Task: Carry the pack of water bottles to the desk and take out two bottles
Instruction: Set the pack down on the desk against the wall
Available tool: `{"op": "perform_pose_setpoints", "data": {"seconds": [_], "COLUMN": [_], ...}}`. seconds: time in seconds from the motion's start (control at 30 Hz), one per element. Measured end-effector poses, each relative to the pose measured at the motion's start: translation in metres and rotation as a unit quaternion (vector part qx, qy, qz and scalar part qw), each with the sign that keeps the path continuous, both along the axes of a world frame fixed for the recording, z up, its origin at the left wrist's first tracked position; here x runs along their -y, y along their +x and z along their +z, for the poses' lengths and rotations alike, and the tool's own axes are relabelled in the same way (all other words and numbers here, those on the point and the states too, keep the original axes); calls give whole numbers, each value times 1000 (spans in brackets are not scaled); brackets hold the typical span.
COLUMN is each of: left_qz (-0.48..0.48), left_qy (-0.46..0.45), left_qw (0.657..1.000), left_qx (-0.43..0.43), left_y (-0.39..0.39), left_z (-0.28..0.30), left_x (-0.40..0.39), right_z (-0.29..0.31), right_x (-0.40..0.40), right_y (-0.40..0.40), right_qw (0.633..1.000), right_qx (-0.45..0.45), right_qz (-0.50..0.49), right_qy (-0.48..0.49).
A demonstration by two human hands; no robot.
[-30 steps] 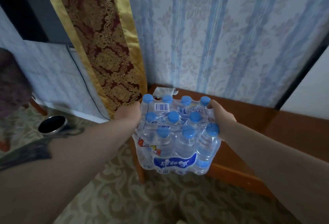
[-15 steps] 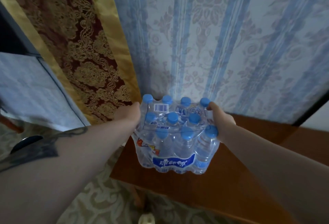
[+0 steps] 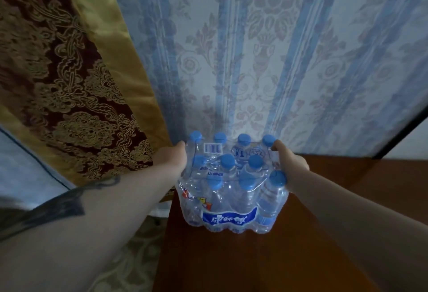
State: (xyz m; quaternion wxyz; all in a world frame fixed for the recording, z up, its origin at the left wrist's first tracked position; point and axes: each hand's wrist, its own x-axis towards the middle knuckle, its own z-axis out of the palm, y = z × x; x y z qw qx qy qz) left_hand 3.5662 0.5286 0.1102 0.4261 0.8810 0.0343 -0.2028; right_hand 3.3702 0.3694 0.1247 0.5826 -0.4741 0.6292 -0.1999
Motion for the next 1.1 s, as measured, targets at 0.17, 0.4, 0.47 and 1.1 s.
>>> {"op": "perform_pose_setpoints", "data": {"seconds": [0.17,0.4,0.47,1.1], "left_qz": [-20,-58,-85,-390], "left_qy": [4,77,112,33], "left_qw": [1000,995,990,819], "left_qx": [-8,-9,11,419], "left_y": [1,2,0,-94], "left_z": [-15,-23,-26,15], "left_x": [9,13,15,44], "right_z": [-12,-23,-24,17], "right_x": [9,10,10,0], "right_y": [-1,-3,-4,-7], "right_qw": [1000,998,997,754], "right_qx": [-21,-32,-39,-194], "right_qz": [15,44,62,496], "right_qy": [5,9,2,-385]}}
